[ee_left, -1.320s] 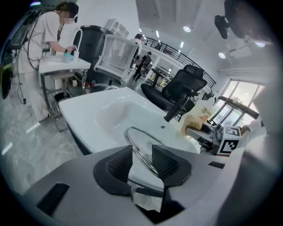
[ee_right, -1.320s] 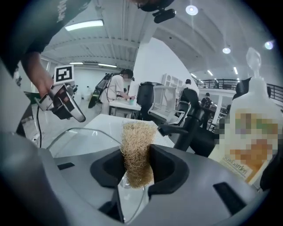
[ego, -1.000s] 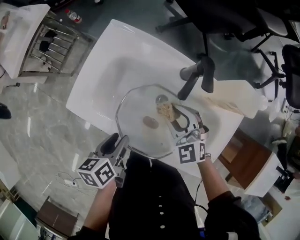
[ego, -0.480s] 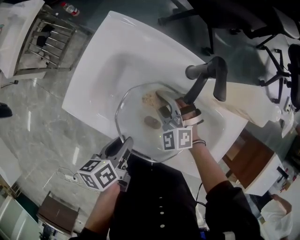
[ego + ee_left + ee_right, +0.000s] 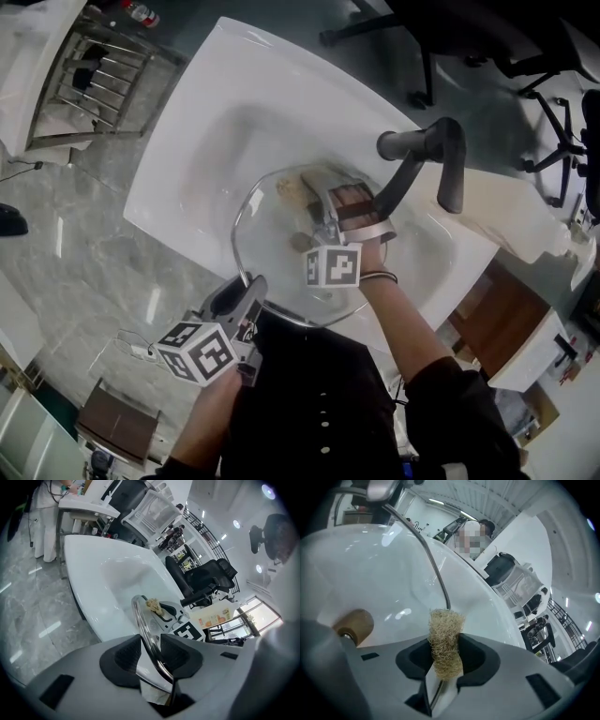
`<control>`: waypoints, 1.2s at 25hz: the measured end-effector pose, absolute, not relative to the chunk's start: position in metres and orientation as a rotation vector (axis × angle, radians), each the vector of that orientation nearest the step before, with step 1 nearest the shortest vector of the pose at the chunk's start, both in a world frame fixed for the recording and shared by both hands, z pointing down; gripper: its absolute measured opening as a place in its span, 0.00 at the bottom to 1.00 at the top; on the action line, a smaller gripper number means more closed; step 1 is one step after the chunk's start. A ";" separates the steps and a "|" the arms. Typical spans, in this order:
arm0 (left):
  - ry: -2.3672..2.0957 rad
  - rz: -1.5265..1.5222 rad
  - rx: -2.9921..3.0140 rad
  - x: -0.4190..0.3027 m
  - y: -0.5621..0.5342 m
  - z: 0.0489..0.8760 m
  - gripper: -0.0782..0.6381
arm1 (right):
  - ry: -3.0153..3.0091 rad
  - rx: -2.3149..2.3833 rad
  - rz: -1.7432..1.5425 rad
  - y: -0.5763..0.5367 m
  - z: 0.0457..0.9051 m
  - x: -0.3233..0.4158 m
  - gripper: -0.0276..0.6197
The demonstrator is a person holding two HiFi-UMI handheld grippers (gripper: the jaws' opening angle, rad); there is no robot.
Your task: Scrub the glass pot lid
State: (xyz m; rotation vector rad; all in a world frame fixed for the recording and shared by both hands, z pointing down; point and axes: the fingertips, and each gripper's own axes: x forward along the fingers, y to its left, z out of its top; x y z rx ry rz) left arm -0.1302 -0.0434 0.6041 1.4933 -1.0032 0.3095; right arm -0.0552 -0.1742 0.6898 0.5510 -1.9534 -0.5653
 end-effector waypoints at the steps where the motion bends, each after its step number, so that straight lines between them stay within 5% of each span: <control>1: -1.003 0.315 1.494 -0.130 -0.043 0.604 0.32 | -1.948 0.549 -0.560 -0.175 0.692 -0.055 0.27; 30: -1.044 0.331 1.511 -0.132 -0.046 0.604 0.31 | -1.771 0.479 -0.460 -0.143 0.707 0.006 0.26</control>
